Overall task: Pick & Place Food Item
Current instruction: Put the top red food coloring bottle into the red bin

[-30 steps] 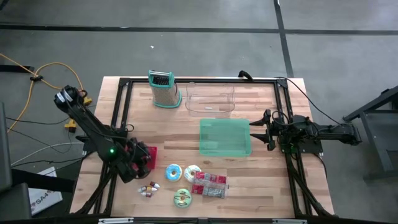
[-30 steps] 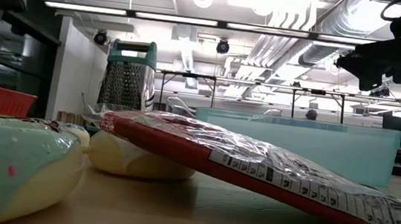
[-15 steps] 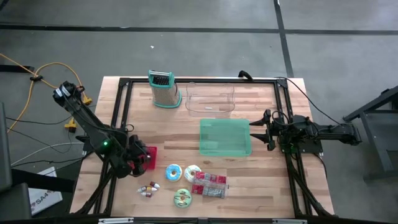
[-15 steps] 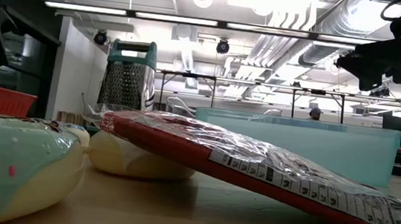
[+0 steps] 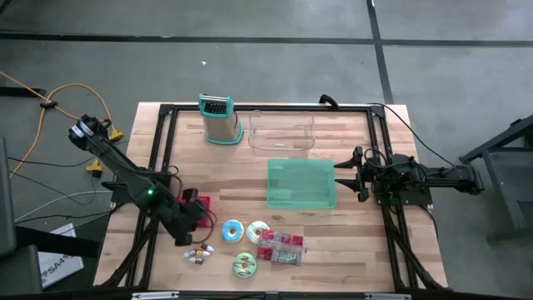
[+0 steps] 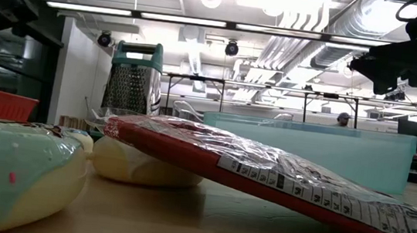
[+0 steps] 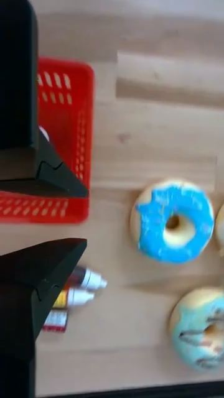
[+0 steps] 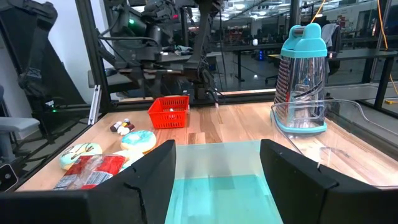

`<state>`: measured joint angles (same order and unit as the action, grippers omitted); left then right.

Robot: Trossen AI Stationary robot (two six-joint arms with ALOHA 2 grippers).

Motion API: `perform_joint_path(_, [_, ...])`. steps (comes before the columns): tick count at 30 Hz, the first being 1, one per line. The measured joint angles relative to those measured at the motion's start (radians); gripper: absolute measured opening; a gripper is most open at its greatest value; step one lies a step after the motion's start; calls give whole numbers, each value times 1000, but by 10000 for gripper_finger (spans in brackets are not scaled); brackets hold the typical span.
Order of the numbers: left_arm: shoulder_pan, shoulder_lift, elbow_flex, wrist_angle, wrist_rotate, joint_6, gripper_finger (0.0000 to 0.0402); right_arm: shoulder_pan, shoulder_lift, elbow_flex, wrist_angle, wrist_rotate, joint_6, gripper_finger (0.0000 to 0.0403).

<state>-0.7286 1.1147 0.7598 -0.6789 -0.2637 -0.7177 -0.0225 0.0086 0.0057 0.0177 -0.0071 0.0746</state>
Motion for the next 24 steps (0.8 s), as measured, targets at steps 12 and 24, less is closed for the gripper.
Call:
perform_joint_path(12, [-23,241,184,-5,153,128,112,0,0,0,0,0,0,223])
perform_joint_path(24, [-74,289,197,-46,149,122,112,0,0,0,0,0,0,223])
